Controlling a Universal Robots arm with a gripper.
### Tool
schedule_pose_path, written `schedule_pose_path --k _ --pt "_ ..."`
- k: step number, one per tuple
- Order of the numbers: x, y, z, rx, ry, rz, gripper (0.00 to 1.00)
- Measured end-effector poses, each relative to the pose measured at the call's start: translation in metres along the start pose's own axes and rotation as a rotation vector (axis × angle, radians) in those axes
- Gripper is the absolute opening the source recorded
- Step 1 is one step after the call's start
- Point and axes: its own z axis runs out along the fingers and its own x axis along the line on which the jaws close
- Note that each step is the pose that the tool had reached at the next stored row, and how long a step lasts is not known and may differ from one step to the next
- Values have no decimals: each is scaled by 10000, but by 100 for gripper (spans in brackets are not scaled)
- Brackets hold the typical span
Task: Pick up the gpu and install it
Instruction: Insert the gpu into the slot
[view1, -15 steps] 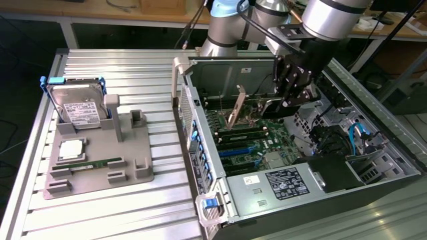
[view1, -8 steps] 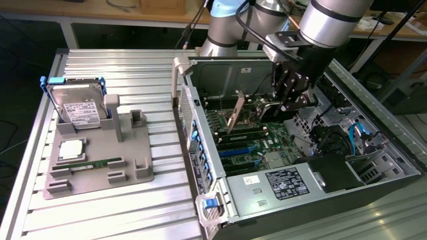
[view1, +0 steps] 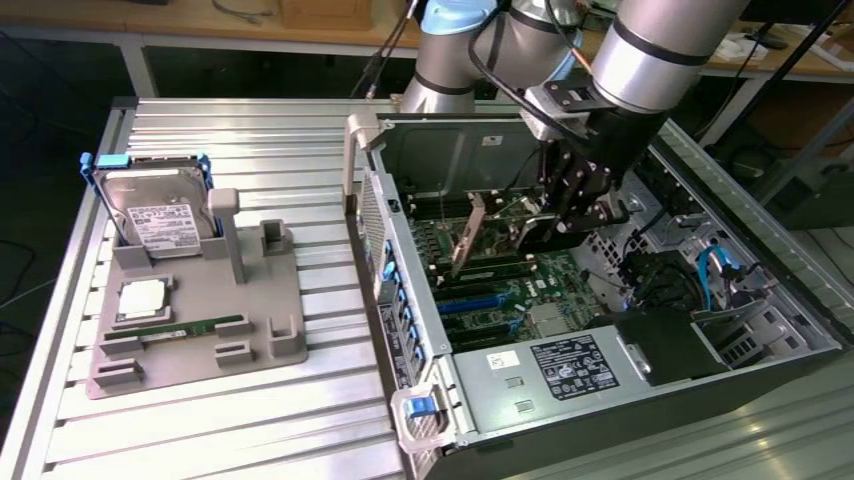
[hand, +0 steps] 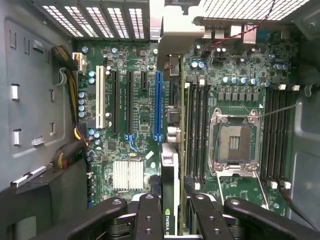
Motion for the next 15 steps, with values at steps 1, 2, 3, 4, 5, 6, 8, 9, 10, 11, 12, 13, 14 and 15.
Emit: schedule_pose_path --k 1,2,3,4,5,6,8,9,10,11,12,13,14,15 --pt "1 0 16 0 -1 -1 27" --pt "3 1 43 0 -1 0 27" --pt "4 1 61 0 -2 0 27" --pt "4 1 80 0 -3 1 27" --pt "4 1 97 -1 -3 0 27" --pt "6 2 113 0 -6 0 27" --pt "9 3 143 1 -20 0 27" --pt "10 3 158 2 -26 1 27" --pt "11 4 175 2 -30 1 27" --pt "12 4 192 2 -31 0 27" --pt "13 4 210 2 -32 0 27" --pt "14 4 226 3 -33 0 27" --pt "16 5 245 4 -37 0 27" --pt "16 5 259 4 -44 0 27"
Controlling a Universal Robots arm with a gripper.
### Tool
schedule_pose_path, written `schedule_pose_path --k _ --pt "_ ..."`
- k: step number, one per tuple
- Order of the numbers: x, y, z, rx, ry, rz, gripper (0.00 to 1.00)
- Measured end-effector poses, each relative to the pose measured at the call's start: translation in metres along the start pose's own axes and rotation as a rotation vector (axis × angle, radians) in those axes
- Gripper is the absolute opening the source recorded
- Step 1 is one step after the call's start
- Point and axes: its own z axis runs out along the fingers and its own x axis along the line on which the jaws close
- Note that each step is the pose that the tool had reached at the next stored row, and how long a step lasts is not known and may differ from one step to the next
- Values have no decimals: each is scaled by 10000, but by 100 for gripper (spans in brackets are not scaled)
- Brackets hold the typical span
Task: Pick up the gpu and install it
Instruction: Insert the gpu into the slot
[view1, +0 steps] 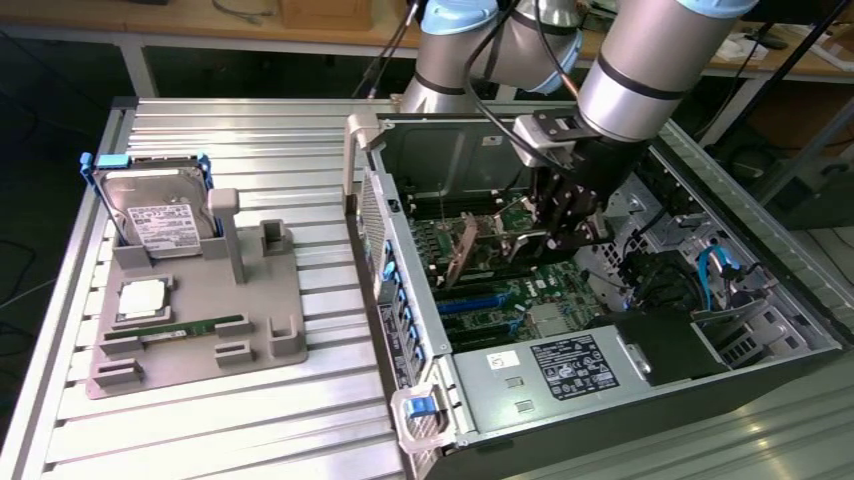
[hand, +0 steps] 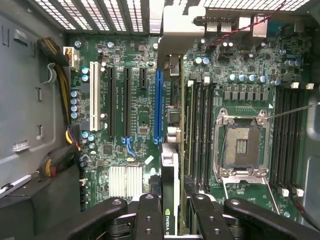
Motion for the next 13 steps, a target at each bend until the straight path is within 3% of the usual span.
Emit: schedule_pose_path --k 7,13 --pt "1 9 20 0 -22 -1 27" --pt "-5 215 46 26 -24 -1 27"
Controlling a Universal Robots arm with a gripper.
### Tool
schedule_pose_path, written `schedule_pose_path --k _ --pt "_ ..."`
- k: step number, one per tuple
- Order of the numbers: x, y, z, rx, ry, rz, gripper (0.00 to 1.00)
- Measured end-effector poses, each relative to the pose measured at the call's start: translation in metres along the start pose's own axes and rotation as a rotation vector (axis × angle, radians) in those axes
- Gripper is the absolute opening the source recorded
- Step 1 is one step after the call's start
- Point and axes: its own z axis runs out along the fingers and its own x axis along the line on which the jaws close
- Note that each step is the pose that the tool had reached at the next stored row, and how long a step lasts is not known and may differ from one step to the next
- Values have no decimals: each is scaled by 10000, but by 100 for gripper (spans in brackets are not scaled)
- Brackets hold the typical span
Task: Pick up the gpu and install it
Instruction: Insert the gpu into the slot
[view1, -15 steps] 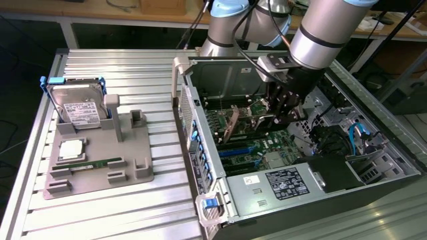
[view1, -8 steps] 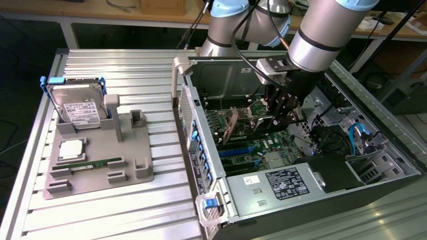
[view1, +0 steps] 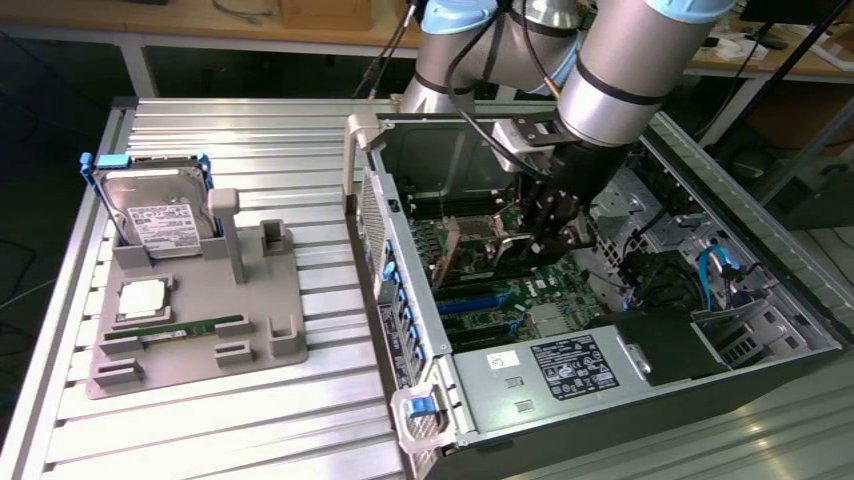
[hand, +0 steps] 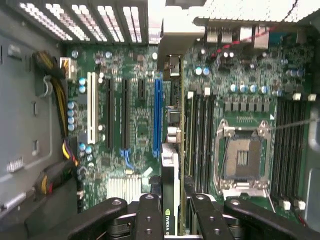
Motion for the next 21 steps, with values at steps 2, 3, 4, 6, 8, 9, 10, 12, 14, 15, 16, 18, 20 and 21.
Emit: schedule_pose_path --k 2,3,4,6,8,9,10,12,14,15,16,18,20,21 --pt "0 53 45 13 -2 0 27" --pt "1 62 77 14 -3 0 27" --pt "3 69 106 23 0 0 27" --pt "13 77 140 55 1 -2 27" --pt "18 98 170 92 1 -2 27" --pt "18 111 181 114 2 -3 27" --pt "18 126 191 138 3 -4 27" --pt "18 149 202 164 5 -5 27" --pt "17 186 221 233 3 -7 27" --pt "17 197 225 249 3 -7 27" --pt "17 209 227 256 -4 -7 27" --pt "16 231 229 261 -14 -7 27" --pt "16 232 229 261 -18 -8 27" --pt "16 232 229 261 -19 -8 27"
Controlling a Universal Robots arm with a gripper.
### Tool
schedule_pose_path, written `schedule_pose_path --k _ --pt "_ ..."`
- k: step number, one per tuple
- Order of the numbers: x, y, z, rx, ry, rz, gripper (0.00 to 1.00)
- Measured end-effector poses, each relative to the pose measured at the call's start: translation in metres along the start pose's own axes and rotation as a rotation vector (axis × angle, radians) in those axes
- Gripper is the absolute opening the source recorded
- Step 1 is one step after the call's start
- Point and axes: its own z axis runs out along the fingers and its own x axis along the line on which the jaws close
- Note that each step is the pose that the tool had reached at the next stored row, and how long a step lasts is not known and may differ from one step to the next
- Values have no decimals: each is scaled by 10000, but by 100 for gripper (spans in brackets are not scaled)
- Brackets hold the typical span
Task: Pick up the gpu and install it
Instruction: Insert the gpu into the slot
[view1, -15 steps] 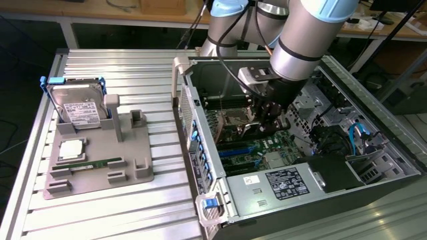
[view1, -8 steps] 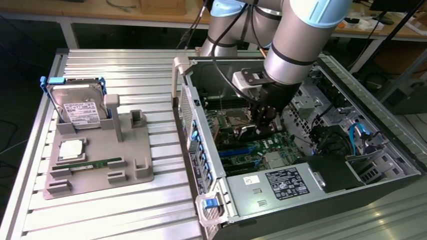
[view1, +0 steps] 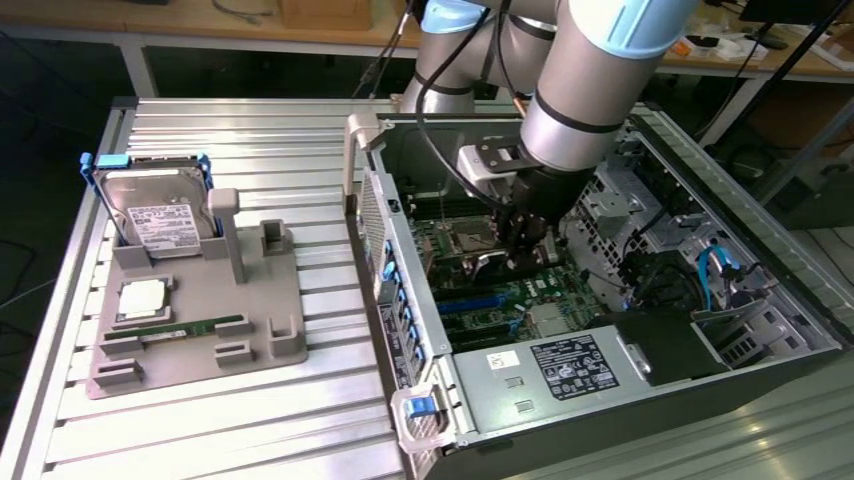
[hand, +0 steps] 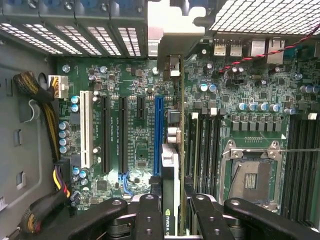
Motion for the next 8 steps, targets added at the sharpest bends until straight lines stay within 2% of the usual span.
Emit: schedule_pose_path --k 8 --pt "72 7 4 1 -2 2 27"
